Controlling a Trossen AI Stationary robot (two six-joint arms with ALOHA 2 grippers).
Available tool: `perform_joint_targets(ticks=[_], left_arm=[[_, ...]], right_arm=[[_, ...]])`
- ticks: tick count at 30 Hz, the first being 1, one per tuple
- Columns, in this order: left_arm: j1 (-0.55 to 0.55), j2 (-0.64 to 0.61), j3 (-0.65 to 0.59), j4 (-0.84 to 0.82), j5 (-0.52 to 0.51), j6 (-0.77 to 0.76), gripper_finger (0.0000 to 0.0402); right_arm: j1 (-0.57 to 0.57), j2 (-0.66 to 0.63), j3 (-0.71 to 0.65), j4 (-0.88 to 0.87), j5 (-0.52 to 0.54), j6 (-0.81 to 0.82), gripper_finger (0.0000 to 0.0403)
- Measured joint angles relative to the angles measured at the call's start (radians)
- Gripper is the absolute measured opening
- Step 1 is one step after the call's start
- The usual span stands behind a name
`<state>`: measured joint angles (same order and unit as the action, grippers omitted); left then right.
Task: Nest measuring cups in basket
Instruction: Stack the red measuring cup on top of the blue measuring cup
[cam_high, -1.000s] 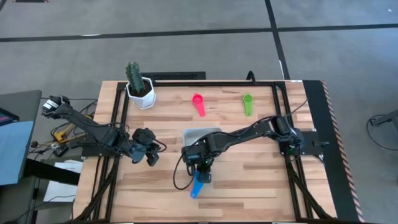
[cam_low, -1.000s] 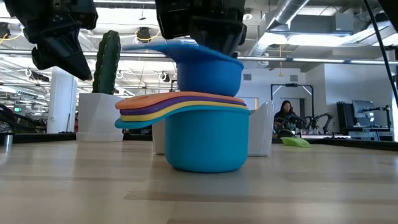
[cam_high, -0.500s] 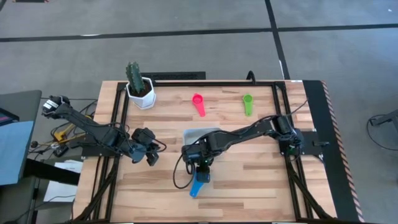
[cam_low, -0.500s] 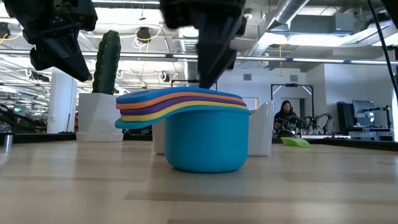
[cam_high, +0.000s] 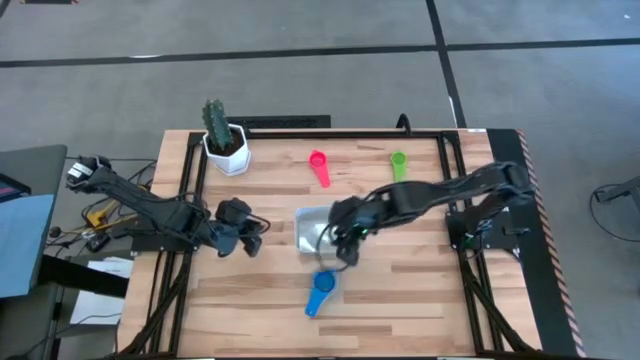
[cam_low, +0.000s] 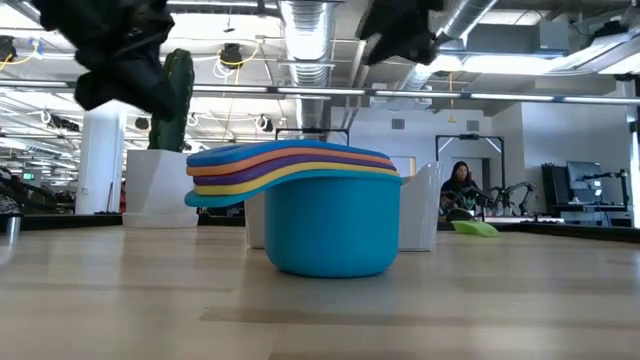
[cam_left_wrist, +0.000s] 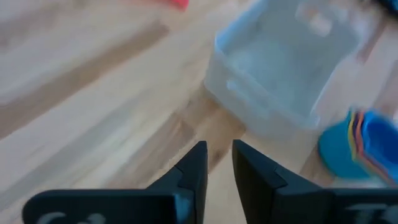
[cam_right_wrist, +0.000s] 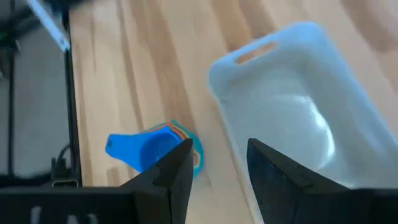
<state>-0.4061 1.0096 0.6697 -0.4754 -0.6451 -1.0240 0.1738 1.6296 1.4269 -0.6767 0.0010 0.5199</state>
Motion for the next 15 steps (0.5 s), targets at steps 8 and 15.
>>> perform_joint_targets(ticks=[8, 15], left_arm=[[0.104, 0.054, 0.001, 0.280, -0.091, 0.126, 0.0128], [0.224, 0.135, 0.005, 0.381, -0.026, 0.024, 0.0156]], right_arm=[[-0.062, -0.341, -0.351, 0.133, 0.053, 0.140, 0.0181], [-0.173, -0.470, -0.448, 0.136, 0.106, 0.064, 0.0184]])
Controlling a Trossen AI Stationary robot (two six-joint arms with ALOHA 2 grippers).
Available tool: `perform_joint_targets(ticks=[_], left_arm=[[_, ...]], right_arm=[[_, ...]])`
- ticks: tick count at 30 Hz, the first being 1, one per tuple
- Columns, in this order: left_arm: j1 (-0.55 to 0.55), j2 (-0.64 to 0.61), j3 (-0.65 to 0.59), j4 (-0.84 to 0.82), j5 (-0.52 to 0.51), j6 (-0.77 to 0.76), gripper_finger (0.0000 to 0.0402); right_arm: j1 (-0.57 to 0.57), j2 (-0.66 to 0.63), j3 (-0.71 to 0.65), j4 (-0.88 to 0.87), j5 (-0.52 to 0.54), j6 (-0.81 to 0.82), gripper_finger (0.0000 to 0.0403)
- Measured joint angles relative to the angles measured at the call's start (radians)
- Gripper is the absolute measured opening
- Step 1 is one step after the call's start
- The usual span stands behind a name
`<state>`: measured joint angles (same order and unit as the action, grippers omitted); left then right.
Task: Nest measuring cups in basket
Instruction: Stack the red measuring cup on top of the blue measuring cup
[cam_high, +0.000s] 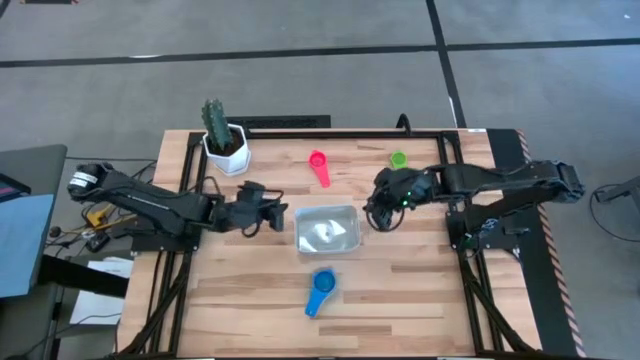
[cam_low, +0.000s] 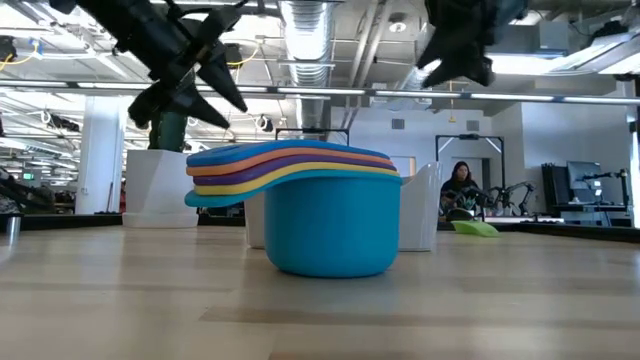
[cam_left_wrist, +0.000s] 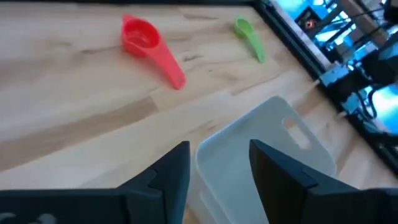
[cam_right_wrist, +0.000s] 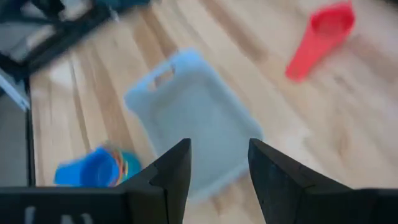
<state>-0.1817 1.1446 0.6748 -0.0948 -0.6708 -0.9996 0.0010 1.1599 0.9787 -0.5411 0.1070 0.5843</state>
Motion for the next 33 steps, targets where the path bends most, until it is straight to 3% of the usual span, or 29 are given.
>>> perform_joint_targets(ticks=[7, 11, 14, 18, 24, 33], left_arm=[[0.101, 0.008, -0.002, 0.027, 0.039, 0.044, 0.0157], [0.201, 0.007, -0.002, 0.026, 0.016, 0.102, 0.0157], [0.294, 0.022, -0.001, 0.077, 0.017, 0.207, 0.0157], [0.421, 0.064, -0.001, 0.204, 0.137, 0.337, 0.0157], [0.525, 0.163, -0.001, 0.441, 0.319, 0.439, 0.0155], [0.573, 0.262, 0.041, 0.477, 0.471, 0.438, 0.0140]], right_arm=[[-0.124, 0.034, 0.006, 0.204, -0.055, -0.125, 0.0162], [-0.242, 0.092, 0.012, 0.232, -0.072, -0.143, 0.0138], [-0.361, 0.163, 0.020, 0.203, -0.150, -0.140, 0.0120], [-0.502, 0.244, 0.023, 0.222, -0.277, -0.105, 0.0110], [-0.626, 0.370, 0.052, 0.238, -0.377, -0.088, 0.0115], [-0.672, 0.542, 0.192, 0.149, -0.403, -0.201, 0.0143]])
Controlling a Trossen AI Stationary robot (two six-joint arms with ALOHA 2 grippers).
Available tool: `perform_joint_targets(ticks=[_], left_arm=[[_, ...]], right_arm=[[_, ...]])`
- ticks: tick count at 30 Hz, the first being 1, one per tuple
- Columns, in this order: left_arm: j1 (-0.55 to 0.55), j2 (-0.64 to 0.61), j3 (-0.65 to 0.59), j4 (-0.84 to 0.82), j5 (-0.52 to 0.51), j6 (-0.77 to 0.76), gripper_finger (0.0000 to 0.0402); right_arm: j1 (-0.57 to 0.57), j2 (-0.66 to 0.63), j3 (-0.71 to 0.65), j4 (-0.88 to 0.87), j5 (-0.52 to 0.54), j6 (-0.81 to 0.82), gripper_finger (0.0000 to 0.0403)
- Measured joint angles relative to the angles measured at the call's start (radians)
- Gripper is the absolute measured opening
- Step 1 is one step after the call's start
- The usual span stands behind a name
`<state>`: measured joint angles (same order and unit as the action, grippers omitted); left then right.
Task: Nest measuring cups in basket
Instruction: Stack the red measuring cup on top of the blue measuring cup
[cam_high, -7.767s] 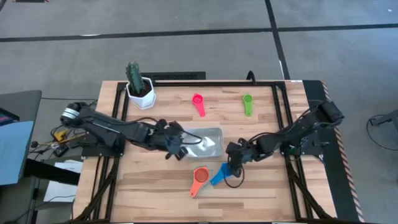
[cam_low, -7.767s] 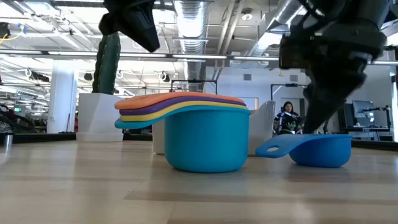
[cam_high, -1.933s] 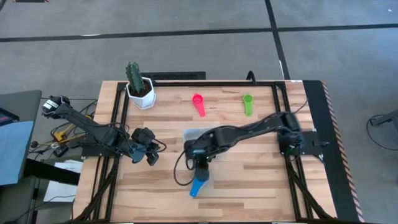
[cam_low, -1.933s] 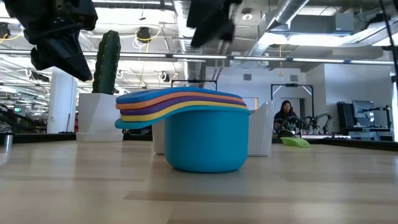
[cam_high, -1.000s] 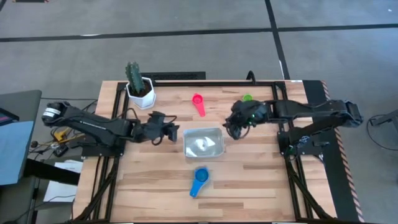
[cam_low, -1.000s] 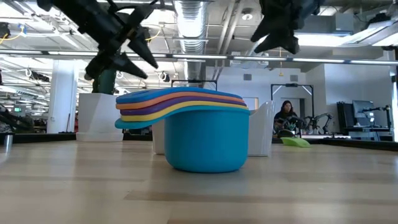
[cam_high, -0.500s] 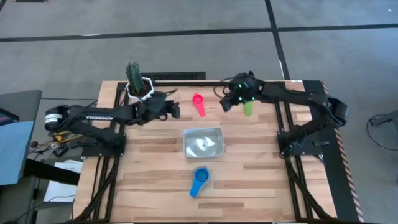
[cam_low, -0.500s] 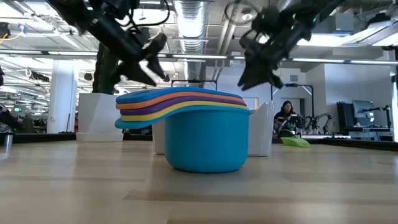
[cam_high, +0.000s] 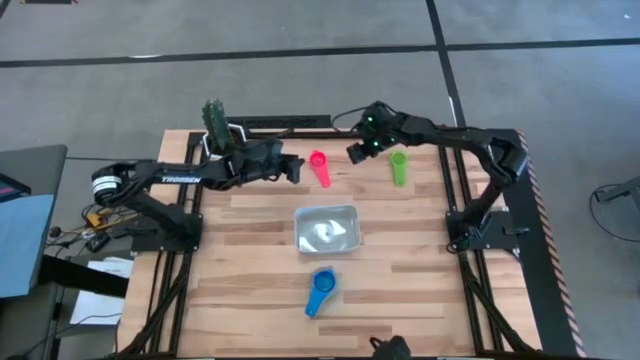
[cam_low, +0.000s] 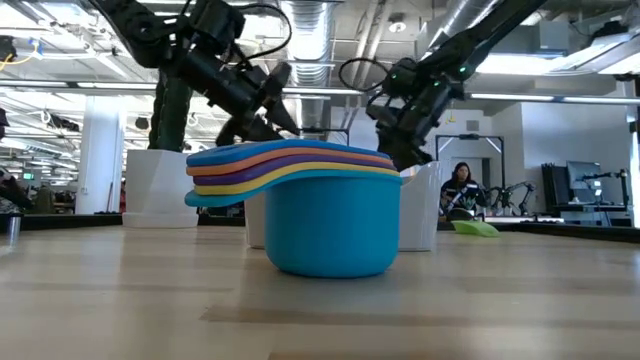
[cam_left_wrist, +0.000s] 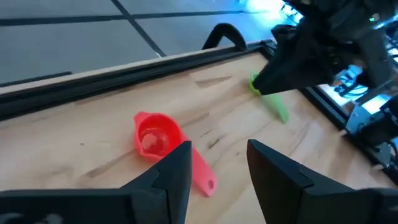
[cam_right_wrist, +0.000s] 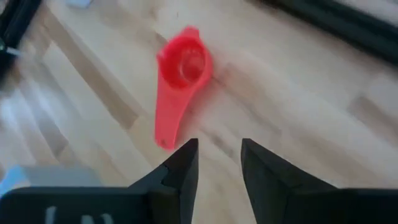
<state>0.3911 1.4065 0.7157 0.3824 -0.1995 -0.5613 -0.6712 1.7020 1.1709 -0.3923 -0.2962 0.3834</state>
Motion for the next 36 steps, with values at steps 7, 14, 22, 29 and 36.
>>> perform_joint_targets(ticks=[7, 14, 22, 29, 36], left_arm=[[-0.022, 0.037, 0.071, -0.038, 0.002, 0.010, 0.0129], [-0.049, 0.031, 0.116, -0.123, -0.039, -0.003, 0.0112], [-0.057, 0.031, 0.121, -0.176, -0.005, 0.030, 0.0106], [-0.057, 0.025, 0.121, -0.222, 0.049, 0.087, 0.0106], [-0.065, -0.070, 0.111, -0.374, 0.137, 0.172, 0.0106]], right_arm=[[-0.040, 0.110, 0.137, -0.126, -0.017, -0.171, 0.0156], [-0.083, 0.170, 0.201, -0.152, -0.070, -0.183, 0.0156], [-0.077, 0.161, 0.201, -0.187, -0.073, -0.175, 0.0148], [0.001, 0.161, 0.201, -0.184, -0.015, -0.123, 0.0142], [0.077, 0.161, 0.201, -0.142, 0.061, 0.015, 0.0141]])
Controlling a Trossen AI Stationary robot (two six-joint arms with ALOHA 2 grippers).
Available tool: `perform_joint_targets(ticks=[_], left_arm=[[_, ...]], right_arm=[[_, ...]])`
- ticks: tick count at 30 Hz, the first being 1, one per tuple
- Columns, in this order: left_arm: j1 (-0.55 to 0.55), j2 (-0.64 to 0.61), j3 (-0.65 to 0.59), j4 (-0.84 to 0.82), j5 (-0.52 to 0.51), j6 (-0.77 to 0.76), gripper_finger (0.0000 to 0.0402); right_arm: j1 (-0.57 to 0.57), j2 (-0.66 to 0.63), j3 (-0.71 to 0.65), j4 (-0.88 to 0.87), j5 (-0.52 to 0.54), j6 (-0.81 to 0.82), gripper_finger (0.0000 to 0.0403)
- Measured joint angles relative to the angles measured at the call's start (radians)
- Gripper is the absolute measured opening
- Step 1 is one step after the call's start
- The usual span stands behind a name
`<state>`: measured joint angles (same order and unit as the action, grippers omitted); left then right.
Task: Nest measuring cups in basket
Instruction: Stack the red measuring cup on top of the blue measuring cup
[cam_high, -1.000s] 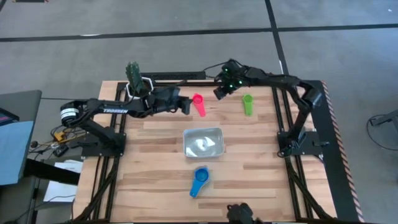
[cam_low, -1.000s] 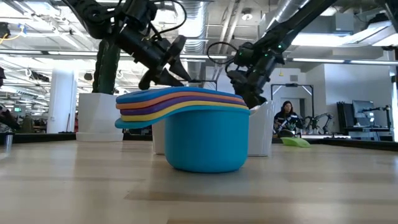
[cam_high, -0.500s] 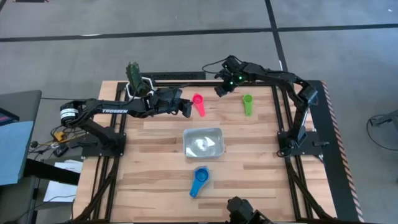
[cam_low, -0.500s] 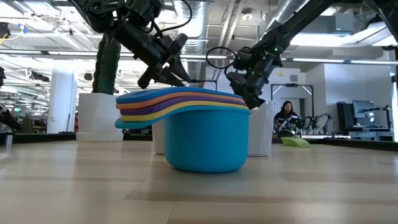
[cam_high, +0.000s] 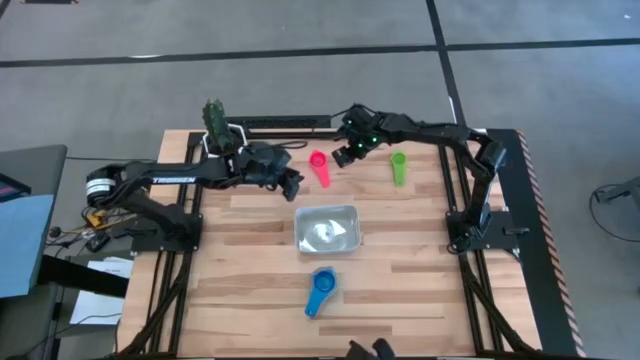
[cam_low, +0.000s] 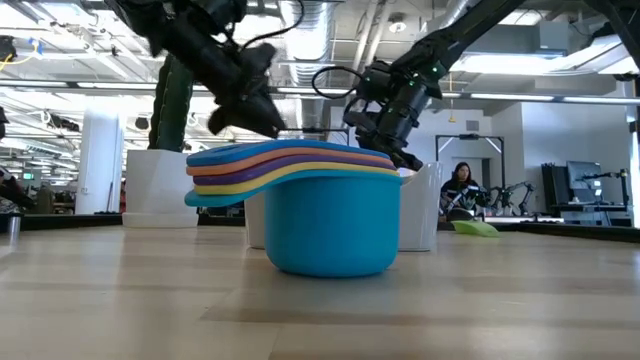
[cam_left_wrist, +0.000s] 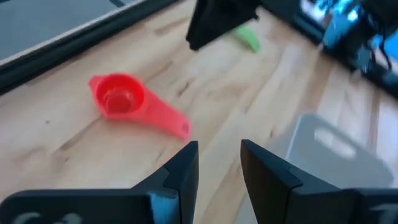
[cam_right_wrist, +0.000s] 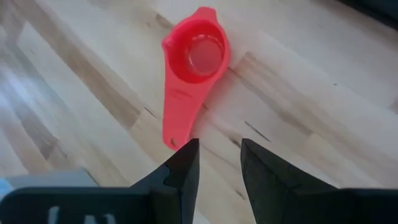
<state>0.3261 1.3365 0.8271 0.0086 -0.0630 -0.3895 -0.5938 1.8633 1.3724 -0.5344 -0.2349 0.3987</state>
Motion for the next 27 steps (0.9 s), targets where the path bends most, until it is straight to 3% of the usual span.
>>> perform_joint_targets(ticks=[9, 15, 27], left_arm=[[-0.019, -0.181, -0.096, -0.154, 0.018, 0.092, 0.0106], [-0.018, -0.245, -0.168, -0.174, 0.025, 0.097, 0.0106], [-0.018, -0.261, -0.174, -0.176, -0.004, 0.023, 0.0106]], right_arm=[[0.034, 0.003, 0.000, 0.017, 0.082, 0.178, 0.0139], [0.045, 0.027, 0.007, 0.100, 0.106, 0.207, 0.0148], [0.001, 0.278, 0.302, -0.044, 0.044, 0.073, 0.0178]])
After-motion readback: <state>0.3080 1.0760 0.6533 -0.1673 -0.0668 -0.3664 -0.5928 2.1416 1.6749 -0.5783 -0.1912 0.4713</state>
